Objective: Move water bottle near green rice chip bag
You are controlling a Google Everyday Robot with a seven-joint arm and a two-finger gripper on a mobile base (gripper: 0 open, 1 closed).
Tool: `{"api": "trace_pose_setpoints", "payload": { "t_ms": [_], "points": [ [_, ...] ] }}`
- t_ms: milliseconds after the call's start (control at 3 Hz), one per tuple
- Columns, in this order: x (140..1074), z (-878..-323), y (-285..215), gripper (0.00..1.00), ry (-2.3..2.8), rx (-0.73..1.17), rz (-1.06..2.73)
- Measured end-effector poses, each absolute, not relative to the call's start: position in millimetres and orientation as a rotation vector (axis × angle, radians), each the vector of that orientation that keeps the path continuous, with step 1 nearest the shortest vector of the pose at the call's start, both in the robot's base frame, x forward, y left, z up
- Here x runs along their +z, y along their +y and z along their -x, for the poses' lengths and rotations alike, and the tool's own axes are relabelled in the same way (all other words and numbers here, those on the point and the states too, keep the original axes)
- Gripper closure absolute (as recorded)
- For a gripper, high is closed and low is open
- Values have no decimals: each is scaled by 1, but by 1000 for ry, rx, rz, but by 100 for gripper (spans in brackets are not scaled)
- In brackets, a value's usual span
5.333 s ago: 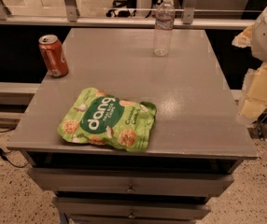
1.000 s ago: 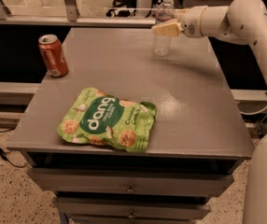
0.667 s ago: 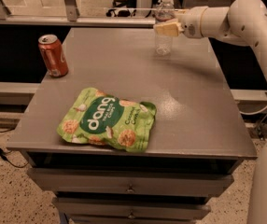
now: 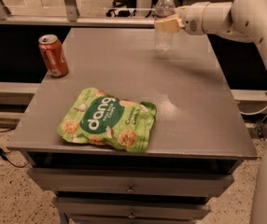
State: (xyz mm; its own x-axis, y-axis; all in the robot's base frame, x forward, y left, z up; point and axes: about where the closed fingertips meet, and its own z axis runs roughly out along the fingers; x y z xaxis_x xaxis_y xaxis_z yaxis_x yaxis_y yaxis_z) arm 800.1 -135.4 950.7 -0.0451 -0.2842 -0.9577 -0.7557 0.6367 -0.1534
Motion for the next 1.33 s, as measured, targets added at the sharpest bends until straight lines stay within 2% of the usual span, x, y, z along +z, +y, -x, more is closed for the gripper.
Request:
{"api": "trace_pose_setpoints", "payload": {
  "t_ms": [667, 1333],
  "points": [
    [945, -787, -128, 100, 1611, 512, 872],
    [968, -690, -83, 100, 1485, 743, 913]
  ]
}}
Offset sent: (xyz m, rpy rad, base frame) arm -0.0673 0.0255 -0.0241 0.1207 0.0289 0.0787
